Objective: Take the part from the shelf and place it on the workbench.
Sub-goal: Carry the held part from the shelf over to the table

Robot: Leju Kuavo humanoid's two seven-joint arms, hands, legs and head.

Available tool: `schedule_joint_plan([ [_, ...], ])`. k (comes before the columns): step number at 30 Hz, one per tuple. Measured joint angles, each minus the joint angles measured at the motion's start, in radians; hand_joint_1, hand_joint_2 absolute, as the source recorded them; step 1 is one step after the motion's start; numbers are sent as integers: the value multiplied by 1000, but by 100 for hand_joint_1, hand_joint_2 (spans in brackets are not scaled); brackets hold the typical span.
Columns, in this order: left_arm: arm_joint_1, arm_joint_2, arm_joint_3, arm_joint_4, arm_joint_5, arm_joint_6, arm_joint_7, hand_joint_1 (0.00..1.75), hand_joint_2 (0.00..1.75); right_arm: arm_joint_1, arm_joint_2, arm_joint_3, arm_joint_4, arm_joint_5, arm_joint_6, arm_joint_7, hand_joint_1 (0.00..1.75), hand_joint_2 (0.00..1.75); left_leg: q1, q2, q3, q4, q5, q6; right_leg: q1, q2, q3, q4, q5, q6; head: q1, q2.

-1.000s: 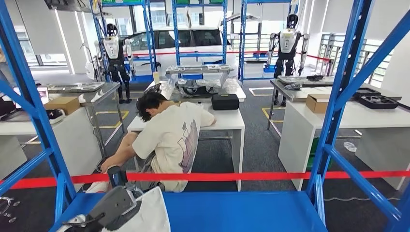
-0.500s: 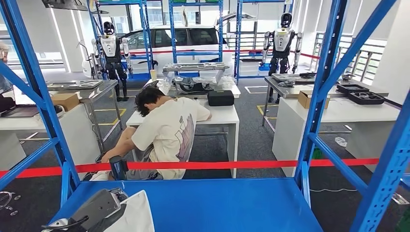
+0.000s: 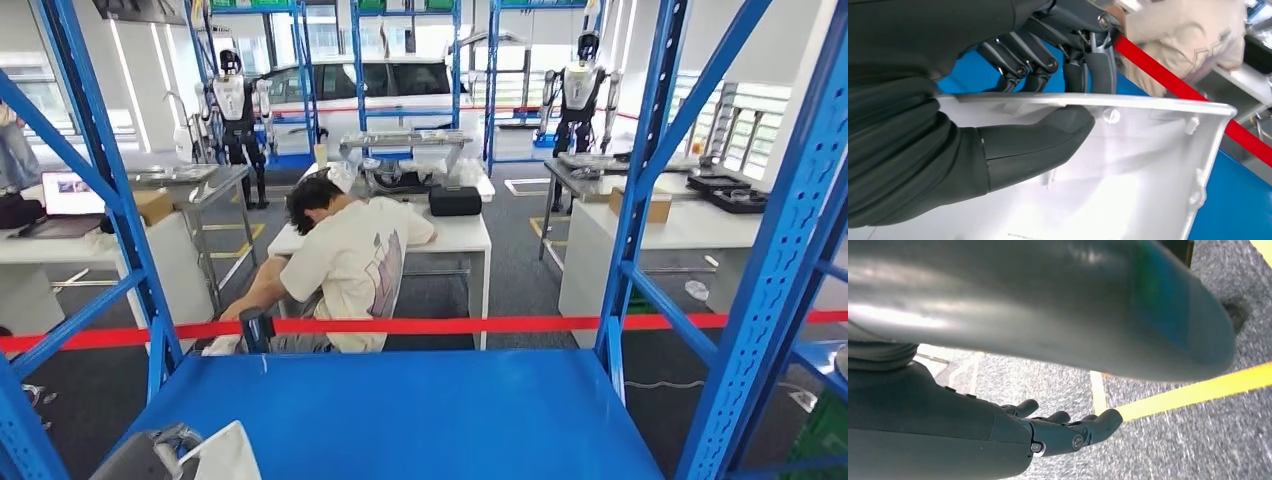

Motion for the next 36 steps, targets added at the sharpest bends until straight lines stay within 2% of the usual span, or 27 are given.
schedule_joint_plan([
  [1,22,3,17,-10,-6,1,-5,175,175,2,1,0,0,4,0,-2,0,0,-1,2,-7,-4,9,9,-3,1,-3,0,0,6,-1,0],
  [2,44,5,34,-20,-12,3,-11,175,175,3,3,0,1,9,0,-5,0,0,-3,3,-16,-5,20,19,-5,1,-9,9,-15,10,-1,0],
  [3,67,5,48,-30,-16,6,-17,175,175,5,4,0,2,14,1,-10,0,0,-2,5,-28,-6,32,29,-5,1,-20,34,-52,11,-1,0],
  [5,115,5,73,-48,-24,12,-33,175,175,6,5,0,3,22,4,-16,0,0,-3,8,-54,-6,56,40,-3,-1,-47,140,-161,9,0,-1],
  [6,139,5,83,-55,-28,16,-40,175,175,7,5,0,4,24,6,-17,0,0,-5,9,-70,-4,69,43,-1,-1,-57,206,-201,8,0,-1],
  [7,159,4,91,-60,-32,18,-45,175,175,6,3,0,4,26,7,-18,0,0,-6,10,-86,-2,81,44,2,-1,-60,259,-215,7,0,-1],
  [8,175,3,96,-64,-36,19,-48,175,175,6,2,0,4,27,8,-18,0,0,-7,10,-105,1,94,44,6,0,-50,286,-203,4,1,-1],
  [9,188,2,100,-68,-39,19,-50,175,175,6,0,0,4,27,8,-20,0,0,-8,10,-126,6,106,43,9,0,-24,280,-176,1,1,-1],
  [10,196,-1,103,-71,-44,19,-50,175,175,6,-2,0,4,27,8,-22,0,0,-8,9,-145,11,116,41,12,-1,19,239,-151,-4,2,-1],
  [11,203,-4,106,-75,-49,20,-51,175,175,5,-3,0,4,27,8,-26,0,0,-8,8,-161,17,125,38,16,-1,77,168,-147,-9,2,-1],
  [13,211,-10,112,-80,-59,20,-51,175,175,1,-5,0,4,26,9,-34,0,0,-9,9,-180,28,140,29,22,0,172,34,-173,-16,2,-1],
  [14,214,-13,115,-81,-63,20,-51,175,175,0,-5,0,4,26,10,-36,0,0,-9,10,-184,29,148,23,25,0,193,-3,-188,-18,2,-1],
  [16,221,-17,119,-81,-69,21,-54,175,175,1,-5,0,4,27,10,-36,0,0,-6,10,-185,25,165,11,26,-1,189,-17,-177,-24,1,-1],
  [18,231,-20,121,-80,-71,21,-61,175,175,2,-4,0,5,27,10,-35,0,0,-4,6,-198,36,146,-1,22,-4,172,-22,-154,-33,0,-1],
  [20,243,-21,122,-80,-74,22,-70,175,175,3,-4,0,5,27,9,-36,0,0,3,3,-220,114,53,-13,19,-7,146,-24,-129,-40,-2,-1],
  [22,261,-27,125,-80,-84,24,-81,175,175,3,-4,0,5,28,9,-41,0,0,10,3,-232,229,-29,-24,19,-9,115,-24,-105,-43,-2,-1],
  [23,274,-32,126,-80,-91,25,-86,175,175,3,-4,0,5,28,9,-44,0,0,14,3,-226,265,-32,-28,19,-10,98,-23,-92,-41,-2,-1],
  [24,287,-37,127,-82,-97,26,-91,175,175,4,-4,0,5,29,9,-48,0,0,17,3,-208,274,-14,-31,19,-10,82,-22,-80,-39,-2,-1],
  [25,300,-42,128,-86,-101,27,-94,175,175,4,-4,0,5,29,9,-51,0,0,21,3,-175,253,12,-33,19,-10,65,-20,-67,-35,-2,-1],
  [26,310,-46,129,-91,-106,28,-98,175,175,3,-5,0,5,30,9,-54,0,0,24,4,-127,200,28,-34,18,-10,51,-18,-55,-30,-2,0],
  [27,320,-50,130,-100,-110,31,-100,175,175,3,-5,0,4,30,9,-58,0,0,25,4,-69,127,25,-34,19,-10,39,-14,-45,-25,-2,0],
  [29,348,-55,138,-126,-119,43,-107,175,175,4,-5,0,4,32,9,-71,0,0,20,4,9,15,-4,-23,18,-10,29,-11,-27,-12,-2,0],
  [30,370,-57,145,-143,-124,50,-109,175,175,4,-5,0,4,33,9,-79,0,0,14,3,21,-9,-12,-14,15,-9,28,-11,-19,-5,-2,0],
  [32,420,-59,159,-177,-133,64,-115,175,175,6,-5,1,4,38,9,-90,0,0,8,7,11,-13,1,9,8,-7,23,-9,-14,9,-2,-1],
  [33,445,-59,167,-194,-137,70,-118,175,175,8,-4,2,5,41,9,-93,0,0,7,9,2,-14,11,21,5,-6,16,8,-36,13,-2,-1],
  [34,469,-60,174,-211,-139,77,-124,175,175,9,-3,2,5,45,11,-97,0,0,7,11,-9,-15,23,31,5,-5,5,41,-78,16,-1,-1],
  [36,522,-60,189,-246,-142,89,-139,175,175,10,-1,5,5,52,16,-107,0,0,4,13,-36,-14,45,42,5,-5,-21,154,-190,16,0,-2],
])
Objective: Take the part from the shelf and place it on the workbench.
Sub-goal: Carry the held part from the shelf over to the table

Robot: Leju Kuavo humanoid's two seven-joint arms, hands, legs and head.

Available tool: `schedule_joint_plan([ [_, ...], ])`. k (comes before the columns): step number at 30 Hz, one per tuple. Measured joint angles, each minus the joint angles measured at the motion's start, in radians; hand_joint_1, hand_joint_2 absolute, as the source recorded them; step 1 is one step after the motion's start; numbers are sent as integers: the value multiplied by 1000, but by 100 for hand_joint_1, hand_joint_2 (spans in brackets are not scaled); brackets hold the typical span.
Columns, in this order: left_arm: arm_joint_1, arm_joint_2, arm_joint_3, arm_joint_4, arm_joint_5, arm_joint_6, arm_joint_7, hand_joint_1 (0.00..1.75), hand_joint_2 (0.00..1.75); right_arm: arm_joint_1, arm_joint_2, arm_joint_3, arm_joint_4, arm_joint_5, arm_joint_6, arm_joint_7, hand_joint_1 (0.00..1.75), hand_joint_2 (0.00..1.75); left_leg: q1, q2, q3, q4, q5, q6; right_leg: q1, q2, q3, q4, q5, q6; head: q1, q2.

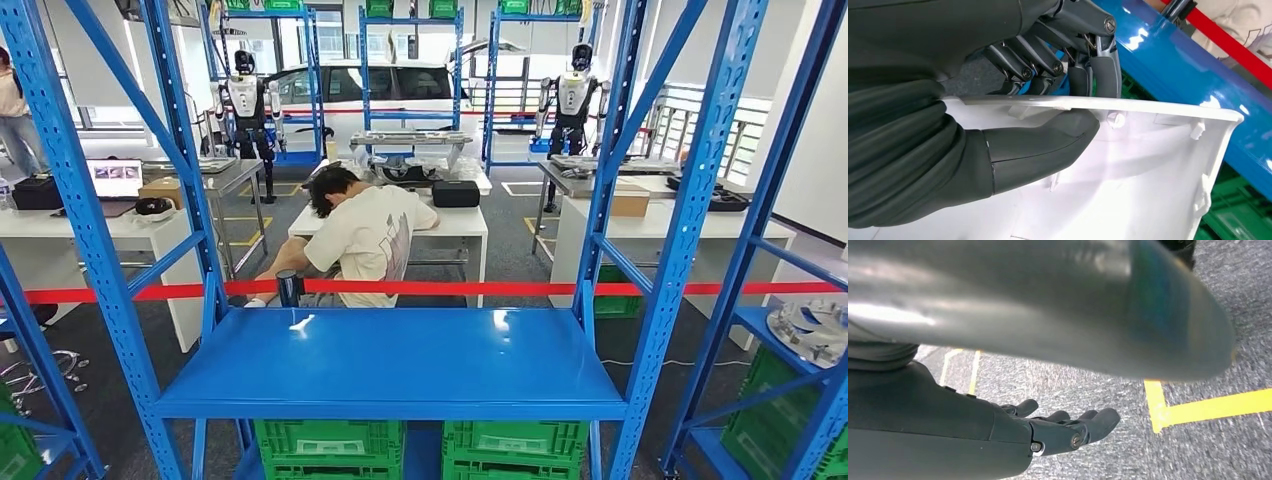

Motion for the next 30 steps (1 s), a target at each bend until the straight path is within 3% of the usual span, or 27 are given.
schedule_joint_plan([
  [1,29,0,8,-17,-1,6,-8,175,175,0,0,2,0,4,2,-8,0,0,-2,1,-15,2,12,2,1,0,-7,61,-34,-1,1,0],
  [2,55,0,15,-32,-2,13,-15,175,175,0,-1,5,0,9,3,-15,0,0,-5,1,-31,5,23,2,2,0,-5,106,-43,-3,1,0],
  [4,101,1,28,-58,-7,27,-25,175,175,0,-4,9,0,20,2,-28,0,0,-7,1,-67,15,46,1,7,0,39,110,4,-10,1,0],
  [5,121,1,33,-71,-9,36,-27,175,175,0,-5,13,0,25,2,-33,0,0,-8,0,-86,22,56,-1,9,0,82,65,31,-15,2,0],
  [6,142,3,39,-86,-11,46,-29,175,175,-1,-7,17,0,32,2,-38,0,0,-9,-1,-103,29,64,-4,13,2,140,-6,35,-20,2,0],
  [8,183,6,50,-117,-12,71,-29,175,175,-4,-11,29,0,44,3,-46,0,0,-10,0,-122,40,79,-14,19,4,231,-140,6,-26,2,0],
  [9,203,9,55,-134,-12,83,-29,175,175,-4,-12,34,0,50,3,-50,0,0,-9,1,-126,42,87,-20,22,4,252,-177,-11,-29,2,0],
  [11,237,16,62,-164,-11,103,-27,175,175,-3,-13,44,0,58,3,-52,0,0,-7,0,-130,41,101,-31,23,2,245,-191,-3,-34,2,0],
  [12,254,20,65,-176,-11,111,-25,175,175,-2,-13,48,0,63,2,-51,0,0,-5,-2,-137,48,89,-37,22,0,236,-193,7,-40,2,0],
  [14,290,25,71,-202,-11,128,-18,175,175,-2,-13,56,0,70,2,-50,0,0,-1,-7,-158,105,14,-48,19,-7,215,-196,30,-51,1,0],
  [16,329,28,76,-233,-14,148,-6,175,175,-4,-13,64,0,77,2,-47,0,0,3,-9,-177,217,-80,-58,19,-10,186,-195,53,-55,1,0],
  [17,347,28,77,-249,-16,158,0,175,175,-4,-14,68,0,79,2,-43,0,0,5,-9,-179,267,-97,-61,20,-12,169,-193,65,-55,1,0],
  [18,363,28,78,-264,-17,165,5,175,175,-4,-14,71,0,80,2,-39,0,0,7,-9,-171,298,-89,-64,20,-13,150,-190,77,-53,1,0],
  [19,376,29,78,-277,-18,171,9,175,175,-5,-14,73,0,80,2,-35,0,0,9,-9,-151,300,-61,-65,20,-15,130,-187,90,-50,1,0],
  [21,395,30,78,-300,-21,176,15,175,175,-6,-15,75,0,78,2,-29,0,0,14,-9,-61,210,-21,-66,19,-18,95,-177,112,-43,2,0],
  [23,405,31,78,-322,-26,179,22,175,175,-8,-16,75,0,71,2,-25,0,0,11,-10,48,63,-50,-58,19,-19,77,-167,131,-32,2,0],
  [24,408,31,78,-331,-31,180,26,175,175,-9,-17,75,0,66,2,-21,0,0,8,-10,77,16,-68,-51,18,-19,74,-165,140,-26,2,0],
  [25,410,30,77,-340,-37,181,31,175,175,-10,-18,75,0,61,2,-17,0,0,3,-11,86,-7,-74,-41,16,-20,72,-165,149,-19,2,0],
  [27,414,28,75,-353,-53,183,44,175,175,-10,-19,75,0,51,2,-6,0,0,1,-7,69,-6,-57,-21,12,-17,65,-154,146,-7,2,0],
  [28,416,25,74,-360,-62,183,51,175,175,-9,-19,74,0,47,3,-2,0,0,1,-4,59,-7,-46,-10,11,-14,57,-133,119,-2,2,0],
  [30,417,20,71,-373,-77,184,62,175,175,-7,-19,72,0,40,6,0,0,0,-1,-1,32,-6,-24,3,9,-9,35,-40,19,4,2,0],
])
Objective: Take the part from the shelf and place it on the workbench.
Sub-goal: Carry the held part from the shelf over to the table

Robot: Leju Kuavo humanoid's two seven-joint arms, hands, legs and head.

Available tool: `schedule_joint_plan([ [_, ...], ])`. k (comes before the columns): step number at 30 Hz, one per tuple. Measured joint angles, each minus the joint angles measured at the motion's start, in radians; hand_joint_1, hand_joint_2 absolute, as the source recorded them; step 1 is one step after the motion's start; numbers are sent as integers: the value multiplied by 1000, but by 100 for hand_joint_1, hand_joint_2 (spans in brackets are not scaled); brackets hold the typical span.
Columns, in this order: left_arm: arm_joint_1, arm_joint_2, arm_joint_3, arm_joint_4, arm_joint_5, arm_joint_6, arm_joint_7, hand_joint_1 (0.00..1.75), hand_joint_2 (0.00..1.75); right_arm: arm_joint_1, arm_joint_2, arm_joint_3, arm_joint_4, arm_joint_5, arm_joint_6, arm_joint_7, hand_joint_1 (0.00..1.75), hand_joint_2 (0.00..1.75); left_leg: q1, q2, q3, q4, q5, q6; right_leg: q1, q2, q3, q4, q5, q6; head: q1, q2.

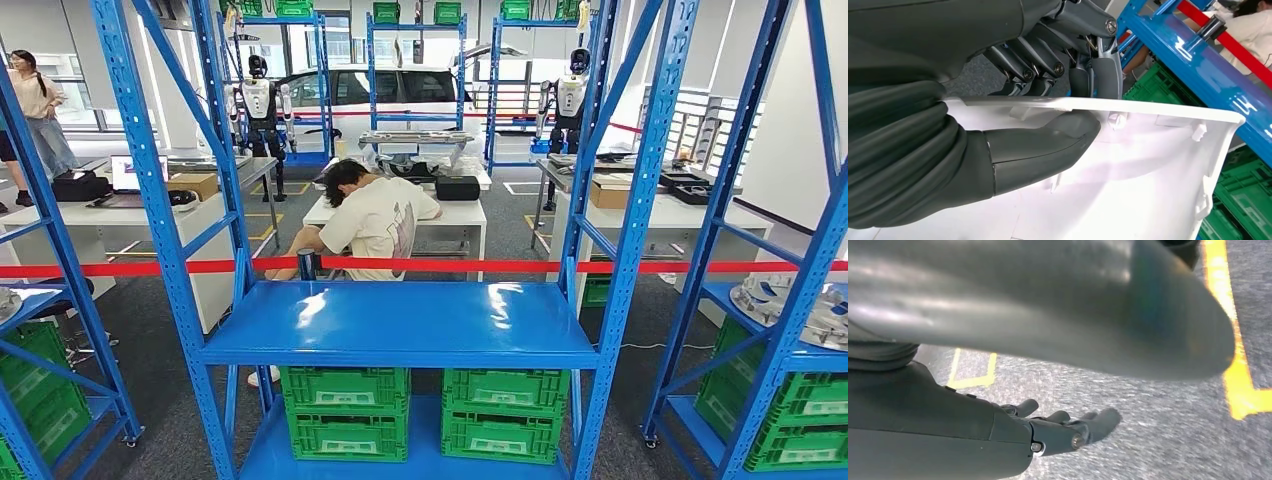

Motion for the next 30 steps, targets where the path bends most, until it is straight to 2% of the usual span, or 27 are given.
schedule_joint_plan([
  [1,1,-4,-1,-4,-6,0,4,175,175,1,0,-1,0,-2,2,-1,0,0,-1,0,-15,1,12,4,0,1,-10,61,-48,2,0,0],
  [2,1,-7,-2,-7,-10,0,8,175,175,1,0,-1,0,-5,2,-2,0,0,-3,0,-32,2,23,5,0,2,-15,115,-74,2,0,0],
  [3,2,-12,-3,-9,-13,-1,10,175,175,1,0,-2,0,-6,2,-3,0,0,-4,0,-49,5,35,4,0,2,-11,150,-75,2,0,0],
  [4,3,-16,-3,-9,-14,-2,11,175,175,1,0,-2,0,-6,2,-4,0,0,-5,0,-67,9,47,3,1,2,7,155,-53,0,0,0],
  [5,3,-20,-4,-9,-15,-5,11,175,175,1,-1,-2,0,-7,2,-6,0,0,-5,0,-85,15,58,1,1,2,41,126,-22,-3,0,0],
  [6,4,-26,-3,-9,-14,-10,10,175,175,1,-1,-2,0,-6,2,-8,0,0,-5,-1,-102,23,67,-1,1,3,90,69,1,-6,1,0],
  [7,4,-33,-1,-9,-14,-17,8,175,175,-1,-1,-2,0,-6,2,-11,0,0,-6,-1,-118,32,76,-5,2,3,146,-9,4,-9,1,0],
  [8,4,-40,1,-9,-13,-25,5,175,175,-2,-2,-2,0,-6,2,-13,0,0,-7,-1,-130,39,84,-10,4,4,193,-80,-6,-13,1,0],
  [9,3,-46,5,-9,-13,-33,2,175,175,-3,-2,-2,0,-6,2,-15,0,0,-7,0,-137,43,92,-16,6,5,222,-131,-21,-16,1,0],
  [10,2,-52,8,-8,-13,-41,0,175,175,-4,-2,-2,0,-6,2,-14,0,0,-7,1,-141,44,101,-22,9,6,232,-158,-31,-20,2,0],
  [12,0,-60,14,-7,-14,-56,-3,175,175,-3,-2,-3,0,-6,2,-11,0,0,-4,0,-148,44,108,-34,9,4,220,-165,-18,-32,1,0],
  [13,-1,-63,16,-6,-16,-64,-4,175,175,-2,-2,-3,0,-7,2,-10,0,0,-3,-2,-155,57,91,-39,8,1,211,-166,-8,-39,1,0],
  [15,-6,-70,20,-2,-23,-80,-6,175,175,-2,-2,-4,0,-9,1,-6,0,0,1,-6,-181,134,7,-49,6,-4,189,-168,14,-51,0,0],
  [16,-8,-74,21,1,-27,-86,-6,175,175,-3,-2,-6,0,-10,1,-3,0,0,3,-7,-195,194,-41,-53,6,-5,175,-167,25,-54,0,0],
  [17,-11,-77,21,4,-29,-92,-7,175,175,-3,-2,-7,0,-11,1,0,0,0,5,-7,-204,253,-73,-57,7,-7,160,-166,35,-55,-1,0],
  [18,-13,-80,21,7,-31,-97,-7,175,175,-3,-2,-9,0,-11,1,3,0,0,7,-7,-204,296,-81,-60,8,-7,145,-163,46,-54,0,0],
  [19,-13,-83,21,10,-32,-101,-7,175,175,-3,-2,-10,0,-11,1,3,0,0,9,-7,-191,310,-67,-61,8,-8,127,-159,56,-53,0,0],
  [20,-15,-84,21,13,-32,-104,-8,175,175,-3,-2,-10,0,-11,1,3,0,0,10,-7,-164,291,-40,-62,8,-8,109,-154,65,-50,0,0],
  [21,-17,-86,21,15,-32,-107,-9,175,175,-3,-2,-11,0,-11,1,2,0,0,12,-7,-121,241,-14,-61,7,-8,93,-148,75,-47,0,0],
  [22,-20,-87,21,17,-32,-109,-11,175,175,-3,-2,-12,0,-11,1,1,0,0,11,-7,-67,169,-5,-59,7,-7,78,-142,83,-42,-1,0],
  [23,-23,-87,21,19,-32,-112,-12,175,175,-3,-2,-13,0,-11,1,0,0,0,10,-8,-16,95,-10,-55,7,-7,68,-137,91,-37,-1,0],
  [24,-26,-87,21,20,-31,-114,-14,175,175,-3,-2,-15,0,-12,1,-2,0,0,7,-9,17,39,-21,-50,7,-7,62,-134,100,-32,-1,0],
  [25,-29,-87,21,22,-30,-116,-16,175,175,-3,-2,-16,0,-12,1,-5,0,0,3,-9,34,6,-32,-44,6,-8,58,-134,109,-26,-1,0],
  [27,-30,-88,21,27,-30,-120,-17,175,175,-1,-2,-18,0,-12,1,-11,0,0,0,-7,23,-7,-23,-29,2,-6,52,-132,119,-15,-1,0],
  [28,-31,-88,21,28,-29,-121,-17,175,175,0,-1,-18,0,-12,1,-14,0,0,0,-5,17,-8,-14,-20,0,-4,46,-122,106,-10,0,0],
  [29,-32,-88,21,29,-29,-121,-17,175,175,2,-1,-19,0,-12,2,-14,0,0,1,-2,8,-10,-5,-10,-1,-1,36,-93,74,-5,0,0],
  [30,-33,-89,21,30,-29,-122,-18,175,175,2,-1,-19,0,-12,3,-12,0,0,2,1,-2,-10,4,-3,-3,2,21,-48,28,-1,0,0],
])
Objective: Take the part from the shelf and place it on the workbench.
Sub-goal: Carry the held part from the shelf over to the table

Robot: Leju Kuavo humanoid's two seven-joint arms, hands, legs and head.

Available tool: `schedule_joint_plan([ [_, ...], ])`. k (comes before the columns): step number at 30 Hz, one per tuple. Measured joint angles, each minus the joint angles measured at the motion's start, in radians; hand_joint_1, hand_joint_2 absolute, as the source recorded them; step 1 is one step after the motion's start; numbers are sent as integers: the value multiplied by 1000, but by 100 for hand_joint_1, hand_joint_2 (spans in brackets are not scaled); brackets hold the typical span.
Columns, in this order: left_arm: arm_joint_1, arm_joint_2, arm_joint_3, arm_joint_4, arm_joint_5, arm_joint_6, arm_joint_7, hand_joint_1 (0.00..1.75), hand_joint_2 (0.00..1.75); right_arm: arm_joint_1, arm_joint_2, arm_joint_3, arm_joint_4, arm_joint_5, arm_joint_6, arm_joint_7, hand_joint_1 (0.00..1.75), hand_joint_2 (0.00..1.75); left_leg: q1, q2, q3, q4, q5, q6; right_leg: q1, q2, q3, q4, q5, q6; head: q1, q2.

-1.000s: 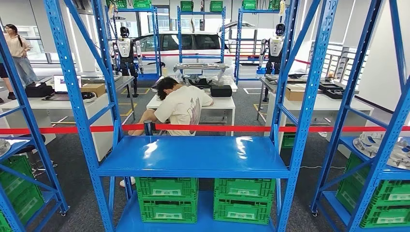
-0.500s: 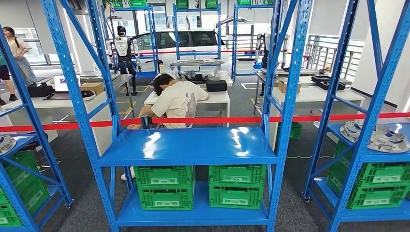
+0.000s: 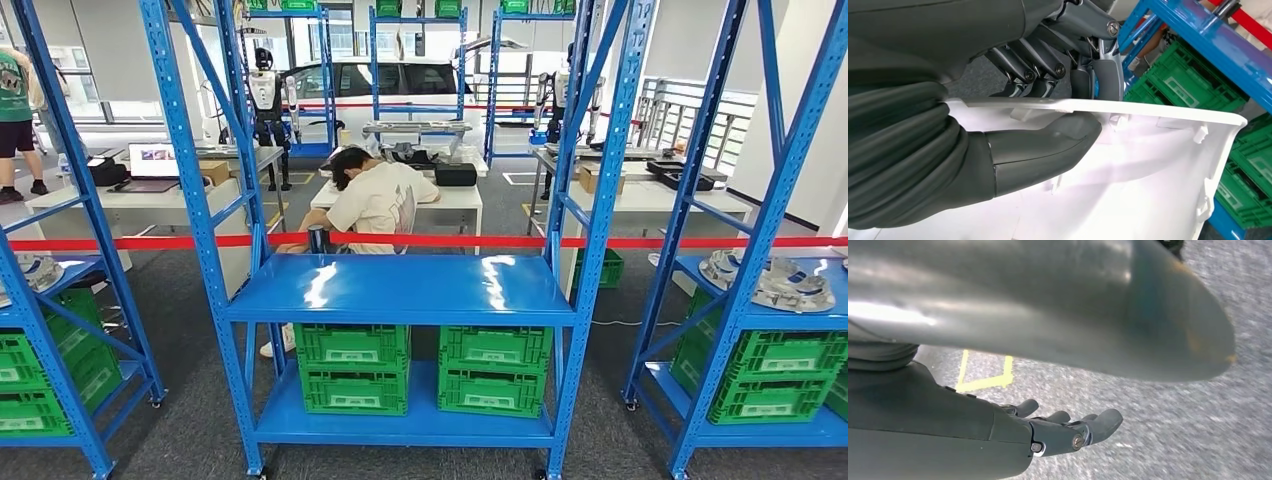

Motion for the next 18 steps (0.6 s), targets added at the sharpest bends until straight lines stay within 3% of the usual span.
schedule_joint_plan([
  [2,-1,-2,0,2,0,-3,0,175,175,1,0,0,0,0,2,11,0,0,-2,2,-24,2,18,7,0,1,-31,126,-90,6,1,0],
  [3,-1,-3,0,4,0,-4,0,175,175,1,0,0,0,0,2,15,0,0,-3,2,-37,5,28,6,0,1,-36,175,-107,7,1,0],
  [4,-1,-5,0,5,0,-5,1,175,175,1,0,-1,0,0,2,18,0,0,-3,3,-52,9,38,5,0,2,-31,200,-103,7,1,0],
  [5,-2,-7,0,6,-1,-6,2,175,175,2,0,-1,0,0,2,17,0,0,-3,3,-67,14,47,4,0,2,-8,191,-78,6,1,0],
  [7,-1,-12,0,6,-6,-3,3,175,175,3,0,-1,0,0,2,10,0,0,-2,2,-98,29,61,-2,0,2,78,82,-28,2,1,0],
  [9,2,-18,0,5,-14,2,5,175,175,4,0,-1,0,0,2,-2,0,0,-3,2,-121,44,73,-13,3,6,163,-50,-31,-6,1,0],
  [10,4,-20,0,5,-17,5,6,175,175,6,1,0,0,0,2,-6,0,0,-4,2,-128,48,80,-19,5,8,183,-88,-44,-9,1,0],
  [12,6,-25,0,5,-19,7,5,175,175,11,3,-1,1,-2,2,-9,0,0,-4,2,-137,51,93,-31,5,7,179,-106,-44,-20,1,0],
  [14,5,-28,0,7,-19,6,4,175,175,15,6,-1,1,-6,1,-9,0,0,-2,-2,-151,72,63,-42,4,2,163,-108,-29,-36,0,0],
  [17,-7,-32,0,18,-18,-5,0,175,175,17,7,-4,2,-15,1,-9,0,0,2,-6,-185,219,-71,-53,6,-4,128,-107,1,-51,-1,0],
  [18,-15,-33,-1,25,-17,-10,-1,175,175,16,7,-5,2,-17,1,-9,0,0,3,-6,-191,272,-95,-54,8,-5,114,-105,11,-52,-1,0],
])
